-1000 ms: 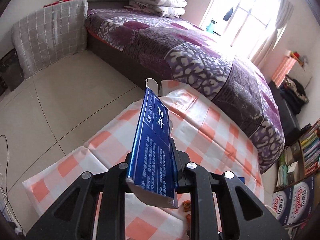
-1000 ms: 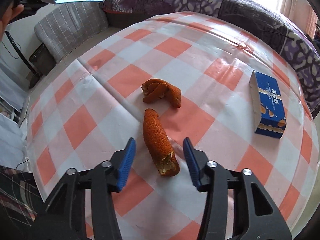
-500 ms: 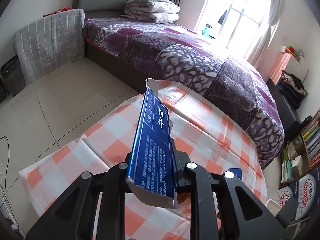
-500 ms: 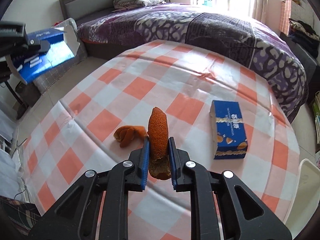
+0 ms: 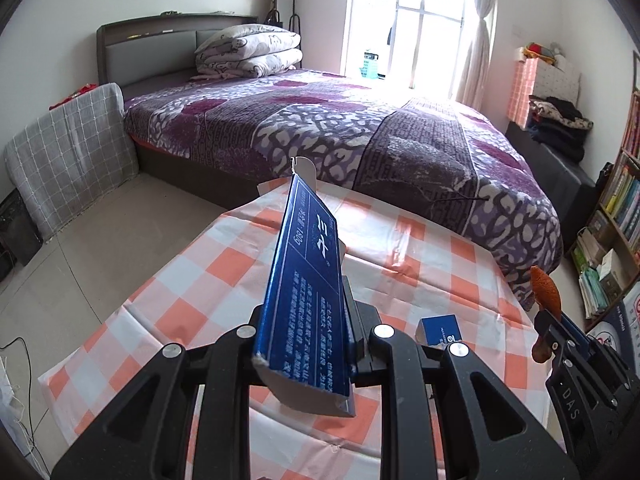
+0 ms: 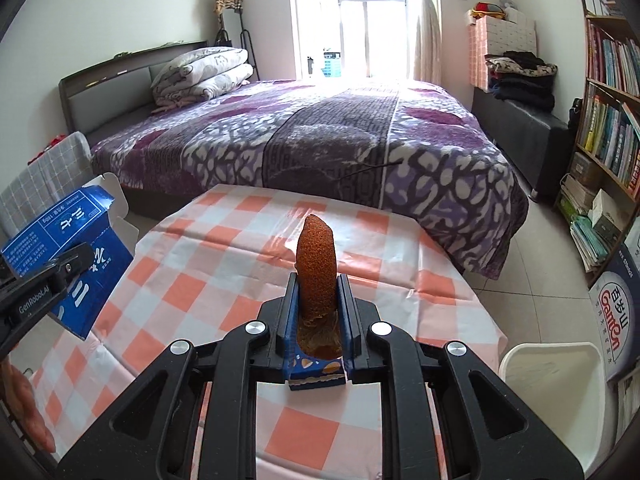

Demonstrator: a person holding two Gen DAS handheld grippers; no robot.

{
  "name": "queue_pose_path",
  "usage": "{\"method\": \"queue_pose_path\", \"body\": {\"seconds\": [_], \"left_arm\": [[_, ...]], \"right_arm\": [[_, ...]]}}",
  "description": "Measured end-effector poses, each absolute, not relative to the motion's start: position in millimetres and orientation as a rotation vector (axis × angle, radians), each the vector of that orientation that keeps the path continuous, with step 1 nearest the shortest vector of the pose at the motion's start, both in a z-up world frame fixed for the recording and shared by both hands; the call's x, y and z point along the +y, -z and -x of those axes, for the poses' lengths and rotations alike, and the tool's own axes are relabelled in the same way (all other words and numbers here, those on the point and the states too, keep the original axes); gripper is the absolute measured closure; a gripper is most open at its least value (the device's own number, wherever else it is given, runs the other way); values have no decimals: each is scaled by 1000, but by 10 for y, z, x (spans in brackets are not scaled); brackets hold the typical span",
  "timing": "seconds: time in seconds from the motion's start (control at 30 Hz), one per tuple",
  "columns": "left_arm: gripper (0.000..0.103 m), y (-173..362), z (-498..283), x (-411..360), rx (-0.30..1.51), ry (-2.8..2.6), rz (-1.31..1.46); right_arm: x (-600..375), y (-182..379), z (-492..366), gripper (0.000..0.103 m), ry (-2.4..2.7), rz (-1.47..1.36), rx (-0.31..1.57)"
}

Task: Collect trash
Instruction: 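Carry orange peel with right while left carries blue carton toward bin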

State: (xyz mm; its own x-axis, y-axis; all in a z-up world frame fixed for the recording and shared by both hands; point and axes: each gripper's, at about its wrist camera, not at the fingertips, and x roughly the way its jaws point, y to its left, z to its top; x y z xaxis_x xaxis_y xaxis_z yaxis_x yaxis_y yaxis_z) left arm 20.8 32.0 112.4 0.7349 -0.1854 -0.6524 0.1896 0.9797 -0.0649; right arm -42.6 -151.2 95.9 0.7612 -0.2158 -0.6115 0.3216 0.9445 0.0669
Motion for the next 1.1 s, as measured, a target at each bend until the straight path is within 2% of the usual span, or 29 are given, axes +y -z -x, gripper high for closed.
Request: {"method": "queue_pose_path", "body": {"seconds": [1.1], "left_arm": [[81, -1201, 475, -906, 674, 393, -142]], "right_arm": [[-2374, -1123, 1154, 86, 502, -254, 610]]}}
